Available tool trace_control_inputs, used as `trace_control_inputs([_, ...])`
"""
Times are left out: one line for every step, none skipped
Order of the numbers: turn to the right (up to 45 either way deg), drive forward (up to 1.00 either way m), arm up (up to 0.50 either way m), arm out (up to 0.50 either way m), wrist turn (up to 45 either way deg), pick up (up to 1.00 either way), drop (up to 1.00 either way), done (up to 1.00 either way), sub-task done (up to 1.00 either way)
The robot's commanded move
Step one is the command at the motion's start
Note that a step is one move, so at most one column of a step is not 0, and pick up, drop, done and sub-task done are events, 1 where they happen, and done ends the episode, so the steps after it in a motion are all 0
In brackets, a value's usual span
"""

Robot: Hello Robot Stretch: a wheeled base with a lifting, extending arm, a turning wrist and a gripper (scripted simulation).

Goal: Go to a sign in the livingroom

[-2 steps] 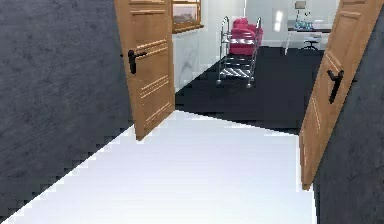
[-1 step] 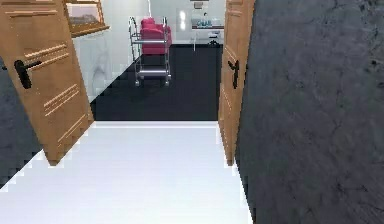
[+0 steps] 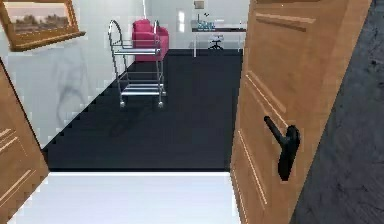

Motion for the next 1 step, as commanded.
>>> trace_control_inputs([0.0,1.0,0.0,0.0,0.0,0.0,0.0,0.0,0.0])
